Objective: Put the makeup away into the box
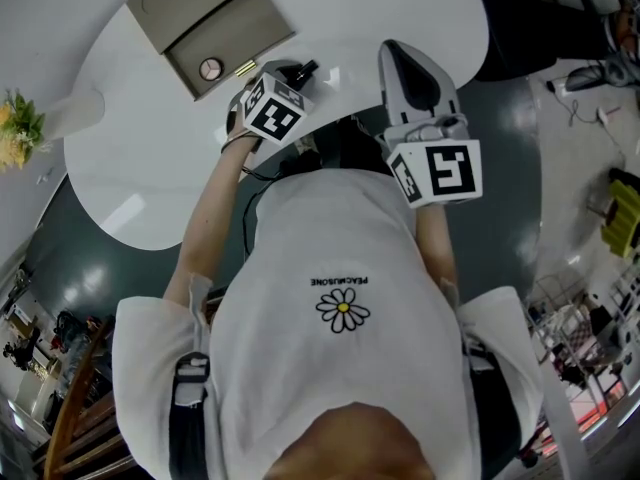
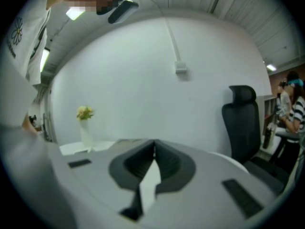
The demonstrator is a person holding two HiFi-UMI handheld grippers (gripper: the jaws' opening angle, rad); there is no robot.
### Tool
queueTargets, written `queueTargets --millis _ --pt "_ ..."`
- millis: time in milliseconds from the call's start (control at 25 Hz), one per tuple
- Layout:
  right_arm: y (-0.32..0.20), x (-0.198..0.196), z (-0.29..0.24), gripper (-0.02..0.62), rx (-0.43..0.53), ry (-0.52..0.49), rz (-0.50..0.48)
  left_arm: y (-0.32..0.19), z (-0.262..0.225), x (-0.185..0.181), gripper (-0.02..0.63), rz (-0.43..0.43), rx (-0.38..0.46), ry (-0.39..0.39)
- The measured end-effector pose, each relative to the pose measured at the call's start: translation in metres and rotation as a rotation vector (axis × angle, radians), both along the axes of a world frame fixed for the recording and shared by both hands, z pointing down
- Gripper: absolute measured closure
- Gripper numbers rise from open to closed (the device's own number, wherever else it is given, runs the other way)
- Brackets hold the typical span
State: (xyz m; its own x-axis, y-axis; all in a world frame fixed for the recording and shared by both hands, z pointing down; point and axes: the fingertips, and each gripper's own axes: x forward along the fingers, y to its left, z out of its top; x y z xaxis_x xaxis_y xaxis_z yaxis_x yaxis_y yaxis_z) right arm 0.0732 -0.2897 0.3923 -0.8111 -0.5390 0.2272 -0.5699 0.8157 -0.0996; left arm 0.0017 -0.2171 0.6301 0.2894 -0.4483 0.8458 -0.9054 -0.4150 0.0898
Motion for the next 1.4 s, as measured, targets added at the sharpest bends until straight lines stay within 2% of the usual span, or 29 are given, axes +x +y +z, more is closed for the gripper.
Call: queueTargets --millis 160,320,440,600,760,920,1040,1240,1400 --pt "0.000 -0.006 -0.003 0.566 0.009 -0.002 -0.015 -0.003 -0.005 0.000 0.497 -0.012 0.013 0.009" --pt "0.001 -0.015 -0.009 0.566 0.032 -0.001 -0.038 -0.012 -0.031 -0.001 0.497 -0.029 0.080 0.018" --pt "0.000 -0.022 -0.016 0.566 0.053 -0.006 -0.057 -0.026 -0.065 -0.008 0.497 -0.069 0.167 0.023" --pt "0.001 -0.030 -0.029 0.566 0.079 -0.018 -0.088 -0.043 -0.131 -0.026 0.497 -0.144 0.339 0.005" --pt "0.006 -0.042 -0.040 0.566 0.112 -0.032 -0.137 -0.048 -0.205 -0.051 0.497 -0.272 0.555 -0.010" --pt "0.010 -0.064 -0.046 0.566 0.137 -0.050 -0.213 -0.031 -0.271 -0.086 0.497 -0.482 0.829 -0.002" --pt "0.014 -0.077 -0.049 0.566 0.139 -0.055 -0.252 -0.008 -0.302 -0.104 0.497 -0.625 0.975 0.025" --pt "0.025 -0.091 -0.054 0.566 0.151 -0.066 -0.304 0.028 -0.313 -0.120 0.497 -0.806 1.070 0.042" --pt "0.029 -0.098 -0.055 0.566 0.152 -0.067 -0.334 0.042 -0.313 -0.127 0.497 -0.855 1.087 0.015"
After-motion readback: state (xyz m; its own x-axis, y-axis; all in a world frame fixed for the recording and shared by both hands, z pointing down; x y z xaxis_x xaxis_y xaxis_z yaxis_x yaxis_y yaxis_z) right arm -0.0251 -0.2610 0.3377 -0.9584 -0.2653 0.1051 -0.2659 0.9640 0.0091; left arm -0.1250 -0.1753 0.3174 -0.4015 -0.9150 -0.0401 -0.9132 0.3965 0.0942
